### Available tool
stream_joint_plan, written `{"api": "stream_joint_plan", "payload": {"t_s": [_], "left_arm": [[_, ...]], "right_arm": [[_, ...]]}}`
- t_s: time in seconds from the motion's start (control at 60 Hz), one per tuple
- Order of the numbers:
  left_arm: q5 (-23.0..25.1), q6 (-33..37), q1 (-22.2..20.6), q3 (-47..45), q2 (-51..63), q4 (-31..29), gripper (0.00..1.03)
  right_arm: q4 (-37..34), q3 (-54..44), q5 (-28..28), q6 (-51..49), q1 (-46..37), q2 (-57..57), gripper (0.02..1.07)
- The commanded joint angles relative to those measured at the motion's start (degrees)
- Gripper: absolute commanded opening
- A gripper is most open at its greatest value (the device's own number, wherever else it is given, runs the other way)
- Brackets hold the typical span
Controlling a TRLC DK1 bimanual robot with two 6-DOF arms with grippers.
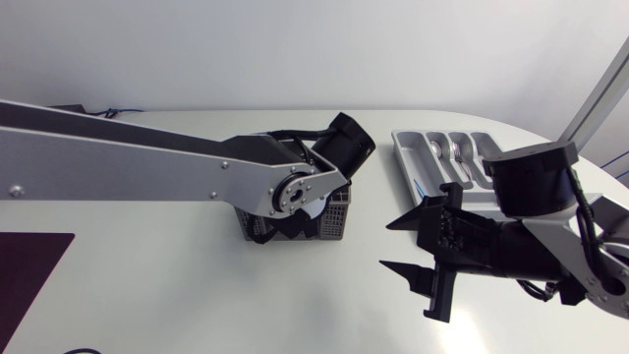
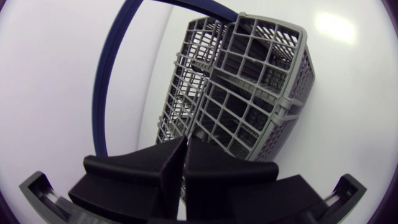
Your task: Unload the cutlery basket into the drawer organizer.
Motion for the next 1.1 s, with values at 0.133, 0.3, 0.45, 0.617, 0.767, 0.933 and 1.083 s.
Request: {"api": "stream_joint_plan", "payload": {"t_s": [0.133, 0.3, 0.45, 0.617, 0.767, 0.933, 1.083], "left_arm": [[-2.45, -0.02, -1.31, 0.16, -0.02, -0.54, 0.15], [-2.98, 0.77, -1.48, 0.42, -0.55, -0.63, 0.15], [-3.6, 1.56, -1.57, 0.86, -0.99, -0.63, 0.15], [-3.95, 2.61, -1.39, 0.95, -1.6, -0.63, 0.15], [-3.95, 3.67, -1.31, 1.65, -2.75, -0.63, 0.15], [-4.04, 4.72, -1.48, 3.06, -4.59, -1.42, 0.15], [-4.56, 4.99, -1.66, 4.11, -5.91, -3.09, 0.15]], "right_arm": [[-1.15, -0.48, 0.49, 0.95, 0.24, -1.12, 0.72], [-1.94, -0.4, 0.49, 0.95, 0.24, -2.17, 0.72], [-2.64, -0.31, 0.49, 0.95, 0.33, -2.96, 0.72], [-3.26, -0.4, 0.49, 0.86, 0.33, -4.11, 0.72], [-3.61, -0.31, 0.49, 0.77, 0.33, -4.63, 0.72], [-4.4, 0.04, 0.49, 0.77, 0.42, -5.34, 0.72], [-5.45, 0.48, 0.49, 0.69, 0.42, -6.39, 0.72]]}}
